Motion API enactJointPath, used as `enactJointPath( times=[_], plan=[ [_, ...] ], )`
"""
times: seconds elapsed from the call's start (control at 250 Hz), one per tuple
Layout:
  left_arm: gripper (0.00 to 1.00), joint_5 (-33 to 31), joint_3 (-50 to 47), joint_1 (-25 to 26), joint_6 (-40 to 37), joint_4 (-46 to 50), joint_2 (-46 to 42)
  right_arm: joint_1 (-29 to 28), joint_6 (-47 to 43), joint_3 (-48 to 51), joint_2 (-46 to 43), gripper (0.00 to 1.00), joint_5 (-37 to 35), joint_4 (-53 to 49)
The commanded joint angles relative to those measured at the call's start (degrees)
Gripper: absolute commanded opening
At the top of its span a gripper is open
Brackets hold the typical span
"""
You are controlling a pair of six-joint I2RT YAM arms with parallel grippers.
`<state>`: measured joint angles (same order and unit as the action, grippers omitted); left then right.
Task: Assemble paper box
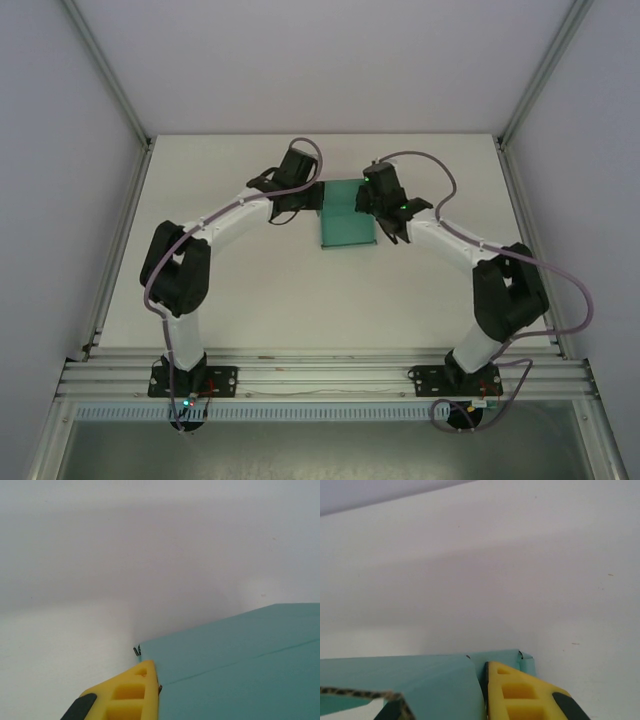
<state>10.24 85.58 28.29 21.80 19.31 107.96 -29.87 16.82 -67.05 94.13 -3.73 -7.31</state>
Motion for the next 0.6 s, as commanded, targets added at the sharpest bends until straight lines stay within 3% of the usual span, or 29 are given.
enactJointPath(
  times=[0.0, 0.196, 0.356, 0.596],
  plan=[
    [0.0, -3.6, 1.7, 2.1, 5.8, -5.5, 0.7, -1.8, 4.5, 0.4, 1.9, 0.11, -1.5, 4.3],
    [0.0, -0.7, 3.7, 2.3, 8.9, -6.3, 3.4, -2.6, 4.8, 1.9, 2.8, 0.11, -0.9, 4.6],
    [0.0, 0.2, -0.4, 2.6, 11.9, -13.1, 3.0, -3.2, 4.4, 6.0, 2.7, 0.11, -0.3, 9.6],
    [0.0, -1.0, -7.4, 4.2, 5.8, -16.6, 1.7, -3.4, 0.0, 12.2, 2.1, 0.11, -2.9, 15.8]
  ],
)
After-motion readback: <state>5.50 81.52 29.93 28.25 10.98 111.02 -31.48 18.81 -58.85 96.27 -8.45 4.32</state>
